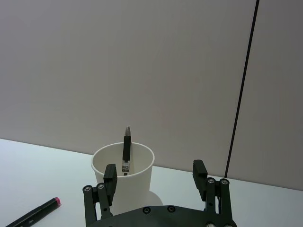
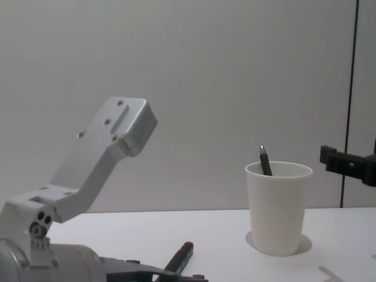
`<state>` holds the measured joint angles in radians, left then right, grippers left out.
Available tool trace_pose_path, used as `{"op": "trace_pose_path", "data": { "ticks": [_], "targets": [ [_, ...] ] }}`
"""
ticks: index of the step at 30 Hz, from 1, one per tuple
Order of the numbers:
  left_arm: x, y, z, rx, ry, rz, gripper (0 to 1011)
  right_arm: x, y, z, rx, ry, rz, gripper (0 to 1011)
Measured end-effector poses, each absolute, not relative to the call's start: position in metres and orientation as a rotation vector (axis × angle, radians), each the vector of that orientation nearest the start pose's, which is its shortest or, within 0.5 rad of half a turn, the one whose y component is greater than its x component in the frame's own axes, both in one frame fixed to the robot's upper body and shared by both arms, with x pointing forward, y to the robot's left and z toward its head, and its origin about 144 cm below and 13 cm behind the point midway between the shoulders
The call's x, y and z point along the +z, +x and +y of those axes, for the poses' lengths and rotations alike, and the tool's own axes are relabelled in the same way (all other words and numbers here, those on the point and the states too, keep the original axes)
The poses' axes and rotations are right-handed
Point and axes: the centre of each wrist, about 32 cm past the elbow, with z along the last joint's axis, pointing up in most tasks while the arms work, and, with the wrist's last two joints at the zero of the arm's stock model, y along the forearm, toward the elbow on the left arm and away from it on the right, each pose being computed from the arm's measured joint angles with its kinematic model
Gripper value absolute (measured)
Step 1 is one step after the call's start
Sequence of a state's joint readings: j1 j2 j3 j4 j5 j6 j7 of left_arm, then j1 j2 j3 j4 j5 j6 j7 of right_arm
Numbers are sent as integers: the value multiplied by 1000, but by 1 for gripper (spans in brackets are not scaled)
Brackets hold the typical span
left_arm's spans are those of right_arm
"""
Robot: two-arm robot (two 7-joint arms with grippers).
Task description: Place the pen into the pen holder.
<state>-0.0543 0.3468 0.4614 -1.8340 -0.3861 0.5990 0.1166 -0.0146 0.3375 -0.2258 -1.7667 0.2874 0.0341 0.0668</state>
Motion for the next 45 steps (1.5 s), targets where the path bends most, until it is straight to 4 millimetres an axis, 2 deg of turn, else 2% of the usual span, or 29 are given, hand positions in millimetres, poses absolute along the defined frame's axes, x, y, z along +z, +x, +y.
{"op": "trace_pose_path", "data": {
  "ticks": [33,38,45],
  "targets": [
    [1194,433,163,1166,447,296,1001,1189,443,-237,-1230,26,-75,1001],
    [1194,434,163,1168,451,294,920,1189,443,-237,-1230,26,-75,1002],
    [1194,434,163,1169,455,294,868,1189,443,-237,-1230,26,-75,1001]
  ]
}}
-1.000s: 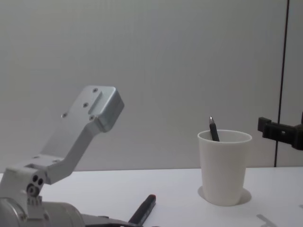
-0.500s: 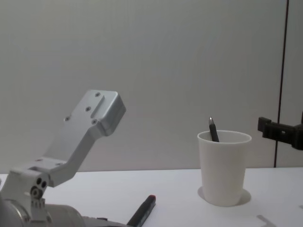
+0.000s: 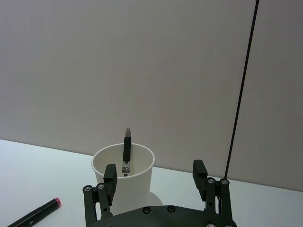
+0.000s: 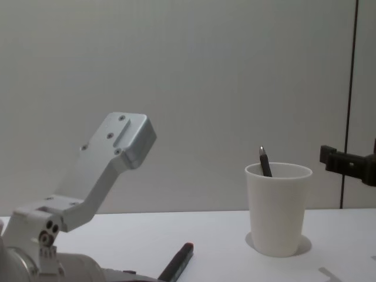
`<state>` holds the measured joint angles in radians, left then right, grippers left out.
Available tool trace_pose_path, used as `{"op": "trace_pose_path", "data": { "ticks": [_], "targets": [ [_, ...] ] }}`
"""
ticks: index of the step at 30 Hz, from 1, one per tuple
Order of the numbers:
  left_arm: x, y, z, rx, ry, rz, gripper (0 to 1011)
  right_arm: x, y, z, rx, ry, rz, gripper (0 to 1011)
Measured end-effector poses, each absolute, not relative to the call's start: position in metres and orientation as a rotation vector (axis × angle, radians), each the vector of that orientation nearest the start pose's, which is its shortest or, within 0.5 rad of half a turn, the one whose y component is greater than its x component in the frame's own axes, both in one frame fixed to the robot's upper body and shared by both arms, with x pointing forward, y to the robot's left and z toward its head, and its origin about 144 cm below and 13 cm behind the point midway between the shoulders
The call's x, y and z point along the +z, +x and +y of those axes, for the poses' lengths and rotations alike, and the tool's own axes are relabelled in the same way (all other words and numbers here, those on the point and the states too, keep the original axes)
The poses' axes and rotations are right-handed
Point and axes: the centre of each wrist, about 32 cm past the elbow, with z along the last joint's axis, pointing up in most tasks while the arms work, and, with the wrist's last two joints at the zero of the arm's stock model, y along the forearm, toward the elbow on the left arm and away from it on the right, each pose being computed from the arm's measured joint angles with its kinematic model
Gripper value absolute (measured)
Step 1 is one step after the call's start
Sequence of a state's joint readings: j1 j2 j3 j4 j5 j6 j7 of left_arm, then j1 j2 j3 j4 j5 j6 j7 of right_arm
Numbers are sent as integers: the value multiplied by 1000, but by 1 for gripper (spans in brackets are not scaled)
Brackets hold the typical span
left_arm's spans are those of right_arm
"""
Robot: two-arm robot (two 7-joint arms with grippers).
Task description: Place the pen into the pen holder.
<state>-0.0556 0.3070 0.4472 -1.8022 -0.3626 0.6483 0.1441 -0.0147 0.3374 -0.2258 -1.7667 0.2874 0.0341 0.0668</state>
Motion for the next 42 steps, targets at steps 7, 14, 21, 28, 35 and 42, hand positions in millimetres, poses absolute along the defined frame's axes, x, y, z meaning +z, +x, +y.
{"op": "trace_pose_path", "data": {
  "ticks": [7,14,21,28,35,42],
  "targets": [
    [1194,434,163,1168,458,294,832,1189,443,-237,-1230,26,-75,1001],
    [1194,434,164,1161,456,296,785,1189,443,-237,-1230,26,-75,1001],
    [1195,434,166,1149,446,301,735,1189,443,-237,-1230,26,-75,1002],
    [1195,434,166,1138,436,306,597,1189,443,-237,-1229,26,-75,1002],
    [1196,434,166,1129,430,309,374,1189,443,-237,-1229,26,-75,1001],
    [1196,434,166,1124,427,311,183,1189,443,-237,-1230,26,-75,1001]
  ]
}}
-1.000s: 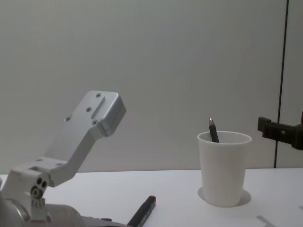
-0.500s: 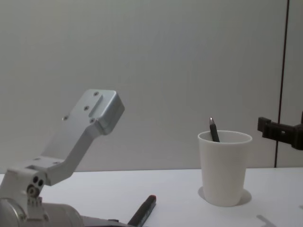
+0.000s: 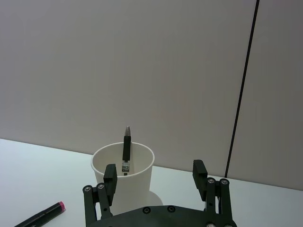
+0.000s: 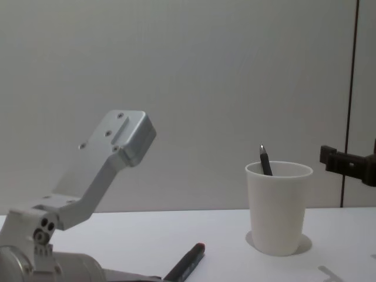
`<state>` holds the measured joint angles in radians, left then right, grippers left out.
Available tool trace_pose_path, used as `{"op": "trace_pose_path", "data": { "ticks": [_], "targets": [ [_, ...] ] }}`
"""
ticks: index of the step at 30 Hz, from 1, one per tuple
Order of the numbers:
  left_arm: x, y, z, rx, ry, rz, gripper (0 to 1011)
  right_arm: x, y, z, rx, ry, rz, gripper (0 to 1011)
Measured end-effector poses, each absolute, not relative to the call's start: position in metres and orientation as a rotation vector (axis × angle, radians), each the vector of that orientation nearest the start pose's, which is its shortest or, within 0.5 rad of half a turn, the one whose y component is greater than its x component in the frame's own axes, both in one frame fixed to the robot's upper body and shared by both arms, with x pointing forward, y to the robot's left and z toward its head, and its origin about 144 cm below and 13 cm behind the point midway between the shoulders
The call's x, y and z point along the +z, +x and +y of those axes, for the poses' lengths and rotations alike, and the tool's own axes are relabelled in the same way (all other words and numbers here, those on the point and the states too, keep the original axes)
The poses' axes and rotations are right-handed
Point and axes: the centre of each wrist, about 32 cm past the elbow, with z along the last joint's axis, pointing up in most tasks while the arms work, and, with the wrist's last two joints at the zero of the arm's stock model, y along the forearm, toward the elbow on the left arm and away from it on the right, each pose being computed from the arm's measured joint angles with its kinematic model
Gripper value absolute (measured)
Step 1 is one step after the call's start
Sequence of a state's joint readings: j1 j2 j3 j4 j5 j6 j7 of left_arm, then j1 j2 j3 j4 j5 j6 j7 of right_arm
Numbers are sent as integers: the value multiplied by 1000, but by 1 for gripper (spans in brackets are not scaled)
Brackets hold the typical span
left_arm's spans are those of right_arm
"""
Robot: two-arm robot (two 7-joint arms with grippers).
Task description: Place the pen into the pen holder.
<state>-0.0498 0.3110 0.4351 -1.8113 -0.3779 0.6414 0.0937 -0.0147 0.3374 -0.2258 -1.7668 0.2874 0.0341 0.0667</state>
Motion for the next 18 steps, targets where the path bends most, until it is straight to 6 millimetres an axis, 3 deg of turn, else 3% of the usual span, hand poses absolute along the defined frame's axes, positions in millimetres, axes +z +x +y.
{"op": "trace_pose_path", "data": {
  "ticks": [18],
  "targets": [
    [1195,433,169,1126,397,276,178,1189,443,-237,-1230,26,-75,1002]
  ]
}}
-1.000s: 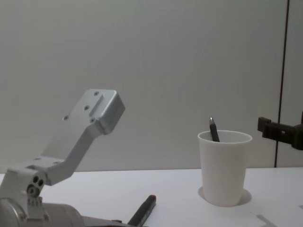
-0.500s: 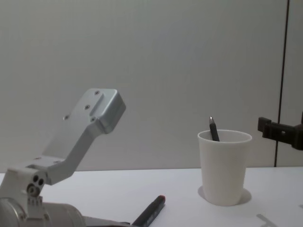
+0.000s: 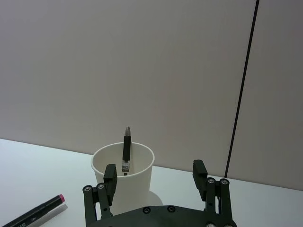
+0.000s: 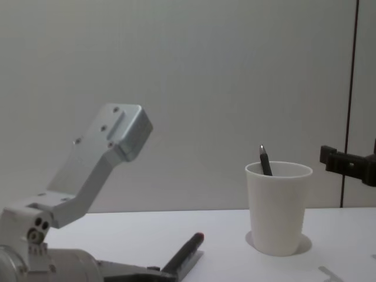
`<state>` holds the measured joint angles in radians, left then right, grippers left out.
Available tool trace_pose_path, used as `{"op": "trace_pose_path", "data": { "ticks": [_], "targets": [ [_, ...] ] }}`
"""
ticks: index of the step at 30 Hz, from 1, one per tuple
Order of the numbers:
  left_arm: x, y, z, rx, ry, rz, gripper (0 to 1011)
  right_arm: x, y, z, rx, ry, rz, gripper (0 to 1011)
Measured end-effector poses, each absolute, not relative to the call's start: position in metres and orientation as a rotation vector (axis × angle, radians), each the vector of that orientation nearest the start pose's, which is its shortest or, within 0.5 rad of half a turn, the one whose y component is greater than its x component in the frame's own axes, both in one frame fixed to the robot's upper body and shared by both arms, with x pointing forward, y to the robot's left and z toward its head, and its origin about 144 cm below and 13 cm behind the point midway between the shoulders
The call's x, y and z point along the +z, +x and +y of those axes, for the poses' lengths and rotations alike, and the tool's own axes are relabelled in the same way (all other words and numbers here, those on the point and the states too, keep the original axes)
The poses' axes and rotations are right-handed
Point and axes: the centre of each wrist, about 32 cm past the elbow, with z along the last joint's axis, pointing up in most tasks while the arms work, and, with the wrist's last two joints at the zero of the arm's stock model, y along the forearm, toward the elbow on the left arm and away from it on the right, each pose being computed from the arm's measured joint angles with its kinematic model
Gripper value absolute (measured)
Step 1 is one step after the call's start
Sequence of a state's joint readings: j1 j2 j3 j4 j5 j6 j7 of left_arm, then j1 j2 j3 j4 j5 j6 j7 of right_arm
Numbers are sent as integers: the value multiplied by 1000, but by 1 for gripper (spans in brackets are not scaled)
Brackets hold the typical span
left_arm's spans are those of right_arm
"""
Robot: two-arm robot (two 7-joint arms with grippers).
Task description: Place the pen into the pen holder.
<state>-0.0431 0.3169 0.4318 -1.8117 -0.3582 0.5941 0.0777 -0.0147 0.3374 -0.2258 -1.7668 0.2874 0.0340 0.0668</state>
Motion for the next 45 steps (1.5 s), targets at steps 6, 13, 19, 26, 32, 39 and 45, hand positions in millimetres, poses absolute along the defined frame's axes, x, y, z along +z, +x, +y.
{"op": "trace_pose_path", "data": {
  "ticks": [6,13,19,26,32,39,45],
  "targets": [
    [1193,431,173,1141,360,237,179,1189,443,-237,-1230,26,-75,1001],
    [1193,427,183,1164,283,170,178,1189,443,-237,-1230,26,-75,1001],
    [1193,424,191,1164,206,111,178,1189,443,-237,-1230,26,-75,1001],
    [1192,423,200,1127,111,47,178,1189,443,-237,-1229,26,-75,1001],
    [1191,424,206,1061,33,1,178,1189,443,-237,-1230,26,-75,1001],
    [1190,431,208,960,-35,-49,178,1189,443,-237,-1230,26,-75,1001],
    [1189,438,207,887,-67,-78,178,1189,443,-237,-1230,26,-75,1001]
  ]
}}
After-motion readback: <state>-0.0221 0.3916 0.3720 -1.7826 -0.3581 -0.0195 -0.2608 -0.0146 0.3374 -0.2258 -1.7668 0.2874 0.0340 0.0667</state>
